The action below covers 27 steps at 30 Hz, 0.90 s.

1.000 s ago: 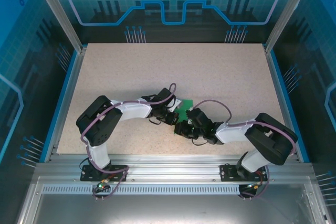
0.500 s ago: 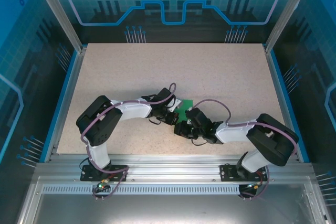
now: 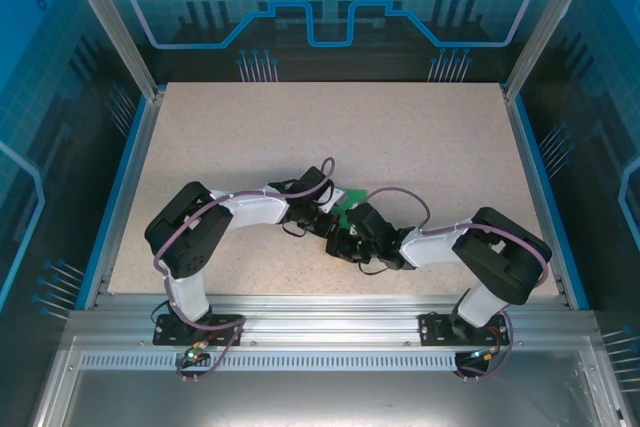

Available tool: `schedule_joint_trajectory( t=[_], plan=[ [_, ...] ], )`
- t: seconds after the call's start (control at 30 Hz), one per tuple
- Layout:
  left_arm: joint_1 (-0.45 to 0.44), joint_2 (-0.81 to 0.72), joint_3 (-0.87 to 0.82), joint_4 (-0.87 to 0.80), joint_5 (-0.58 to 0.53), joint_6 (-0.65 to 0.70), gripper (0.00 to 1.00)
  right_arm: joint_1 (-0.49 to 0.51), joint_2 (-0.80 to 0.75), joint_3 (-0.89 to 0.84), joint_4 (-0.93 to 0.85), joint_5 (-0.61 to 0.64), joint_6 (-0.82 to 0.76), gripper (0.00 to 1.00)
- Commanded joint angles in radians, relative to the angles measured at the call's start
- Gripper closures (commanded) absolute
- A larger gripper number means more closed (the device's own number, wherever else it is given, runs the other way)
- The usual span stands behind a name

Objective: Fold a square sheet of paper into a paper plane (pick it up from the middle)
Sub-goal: Third fold the triangle at the center of the table.

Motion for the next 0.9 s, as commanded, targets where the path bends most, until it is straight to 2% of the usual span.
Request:
schedule_joint_trajectory(
  t=[0.0,0.23,0.6,0.73,0.87],
  plan=[
    [0.008,0.016,0.011,-0.060,0.004,0.006,1.00,0.022,0.006,0.014,-0.036,0.011,-0.011,0.80],
    [0.014,0.015,0.007,-0.059,0.006,0.008,1.00,0.037,-0.079,0.009,-0.057,0.014,-0.019,0.79],
    [0.016,0.010,0.006,-0.065,0.009,0.006,1.00,0.036,0.033,0.007,-0.027,0.016,0.009,0.80],
    [0.016,0.006,0.006,-0.071,0.008,0.005,1.00,0.008,-0.058,-0.010,-0.069,0.038,-0.006,0.80],
    [0.016,0.001,0.007,-0.073,0.009,0.002,1.00,-0.089,-0.204,-0.028,-0.205,0.052,-0.056,0.78]
  ],
)
